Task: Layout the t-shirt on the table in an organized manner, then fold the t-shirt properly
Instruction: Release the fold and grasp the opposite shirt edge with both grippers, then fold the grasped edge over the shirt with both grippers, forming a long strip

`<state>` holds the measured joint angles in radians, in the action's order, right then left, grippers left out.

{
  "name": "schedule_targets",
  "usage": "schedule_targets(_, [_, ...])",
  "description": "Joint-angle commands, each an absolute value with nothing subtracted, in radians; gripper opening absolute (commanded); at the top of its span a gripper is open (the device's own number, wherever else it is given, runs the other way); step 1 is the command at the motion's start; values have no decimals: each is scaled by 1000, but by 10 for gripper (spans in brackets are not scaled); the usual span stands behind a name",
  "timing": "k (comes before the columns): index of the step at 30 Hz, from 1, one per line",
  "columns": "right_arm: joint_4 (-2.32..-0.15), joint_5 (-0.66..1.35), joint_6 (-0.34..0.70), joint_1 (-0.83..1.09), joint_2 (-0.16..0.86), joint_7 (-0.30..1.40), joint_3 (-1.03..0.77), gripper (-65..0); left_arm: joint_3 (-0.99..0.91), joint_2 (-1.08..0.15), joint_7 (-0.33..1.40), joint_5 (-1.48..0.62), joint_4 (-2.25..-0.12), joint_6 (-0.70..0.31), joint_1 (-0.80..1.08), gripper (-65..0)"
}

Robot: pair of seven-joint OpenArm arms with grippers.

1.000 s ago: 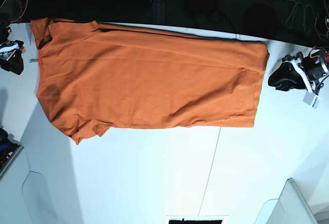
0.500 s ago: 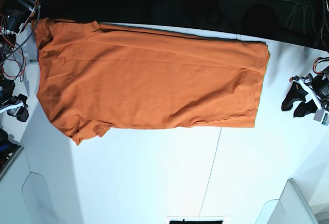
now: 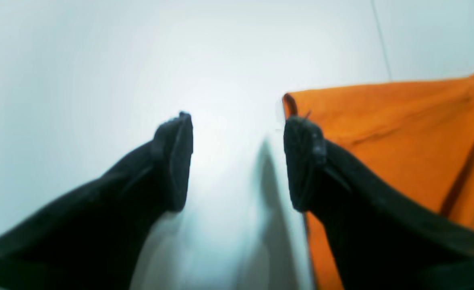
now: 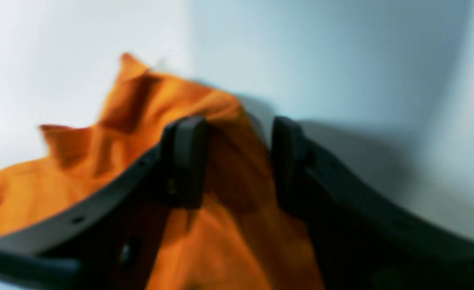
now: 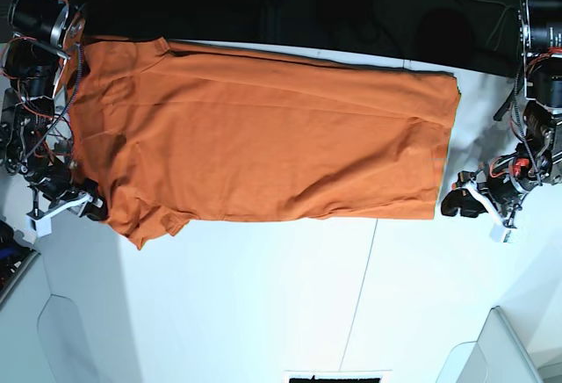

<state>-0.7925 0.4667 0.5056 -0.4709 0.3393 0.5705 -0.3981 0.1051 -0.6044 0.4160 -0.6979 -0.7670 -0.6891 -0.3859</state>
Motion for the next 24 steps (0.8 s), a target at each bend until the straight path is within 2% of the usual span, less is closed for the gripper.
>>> schedule_targets(1, [-800,474,517,-490,343,583,-390,-381,113,-610,394,-710,-766,-698,-425,-269])
schedule_targets(8, [-800,475,540,-493,297,595,-383,-381,127,-533,381,-611,-760,-698,-429,-270])
schedule_targets(11, [-801,467,556,-493,301,598,-383,-427,127,-530,399,-608,-760,-698,-429,-291])
schedule_targets(13, [-802,458,555,-493,305,599,-383,-498,127,-533,417,-608,-760,-698,-429,-388])
schedule_targets(16, [-802,453,558,-493,308,599,-383,-625,127,-537,460,-608,-760,-698,-429,-600])
schedule_targets(17, [-805,453,558,-493,308,599,-383,-650,127,-539,477,-609,-760,-698,-429,-650])
schedule_targets(22, [-862,453,564,-491,314,618,-384,-650,127,-589,554,-717,-825,-698,-428,-650])
schedule_targets(24, [-912,471,566,-486,325,676,-384,-650,127,-622,607,-791,-884,-698,-426,-650])
